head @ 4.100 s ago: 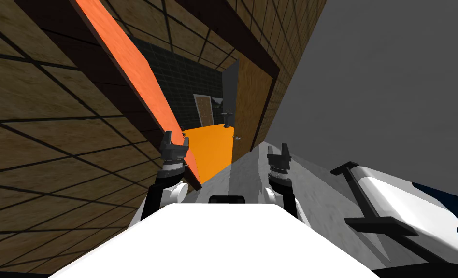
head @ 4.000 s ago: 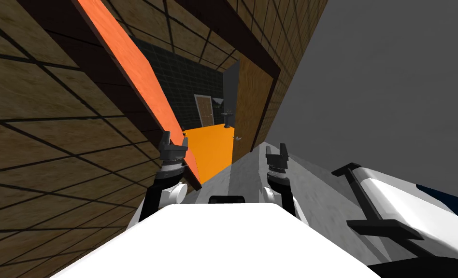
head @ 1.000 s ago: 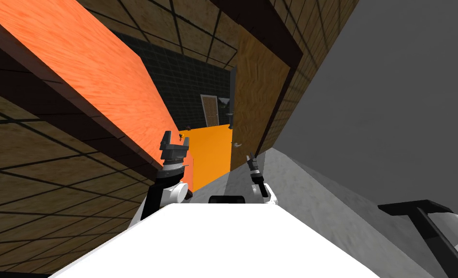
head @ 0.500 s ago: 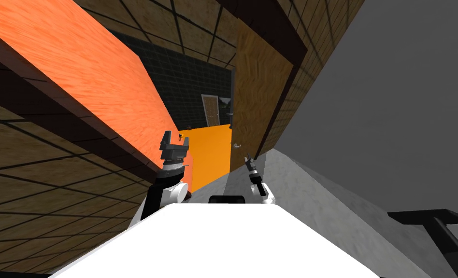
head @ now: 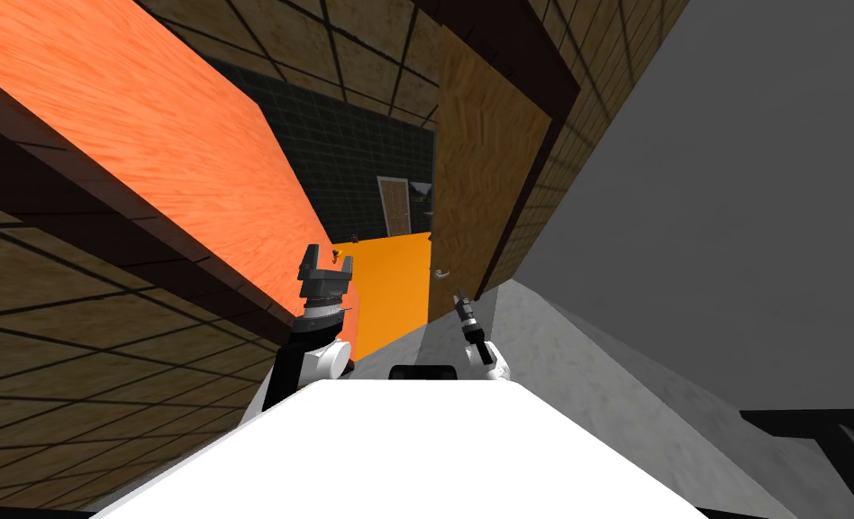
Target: Push the door open
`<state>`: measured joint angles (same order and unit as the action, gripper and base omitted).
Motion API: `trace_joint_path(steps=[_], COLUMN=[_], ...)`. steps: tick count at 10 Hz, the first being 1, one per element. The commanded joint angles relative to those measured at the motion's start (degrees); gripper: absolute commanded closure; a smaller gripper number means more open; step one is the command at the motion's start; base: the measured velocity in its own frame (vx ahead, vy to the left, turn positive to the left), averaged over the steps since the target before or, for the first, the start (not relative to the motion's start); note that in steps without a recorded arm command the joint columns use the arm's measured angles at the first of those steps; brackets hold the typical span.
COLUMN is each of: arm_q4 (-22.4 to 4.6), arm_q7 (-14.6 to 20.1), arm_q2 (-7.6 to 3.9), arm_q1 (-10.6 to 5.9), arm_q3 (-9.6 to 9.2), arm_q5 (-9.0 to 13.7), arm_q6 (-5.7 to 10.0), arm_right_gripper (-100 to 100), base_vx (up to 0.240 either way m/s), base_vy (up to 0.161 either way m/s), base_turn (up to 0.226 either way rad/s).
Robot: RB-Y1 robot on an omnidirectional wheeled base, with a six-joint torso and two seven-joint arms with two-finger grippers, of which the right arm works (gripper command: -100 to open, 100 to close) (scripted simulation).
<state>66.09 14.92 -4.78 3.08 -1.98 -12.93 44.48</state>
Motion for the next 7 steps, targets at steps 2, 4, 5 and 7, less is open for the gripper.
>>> trace_joint_path(steps=[2, 4, 5, 7], arm_q4=[-3.91, -7.59, -8.46, -10.71], arm_q7=[0.33, 0.79, 0.79, 1.02], arm_q2=[-0.15, -0.26, -0.26, -0.32], arm_q1=[-1.63, -3.6, -3.6, -4.59], arm_q3=[-0.25, -0.61, -0.61, -0.79], arm_q5=[-0.56, -1.28, -1.28, -1.65], arm_q6=[0.76, 1.49, 1.49, 1.85], arm_right_gripper=[-100, -100, -100, -100], base_vx=[0.042, 0.075, 0.05, 0.04], base_vy=[-0.052, -0.087, -0.062, -0.045], base_turn=[0.038, 0.066, 0.023, 0.028])
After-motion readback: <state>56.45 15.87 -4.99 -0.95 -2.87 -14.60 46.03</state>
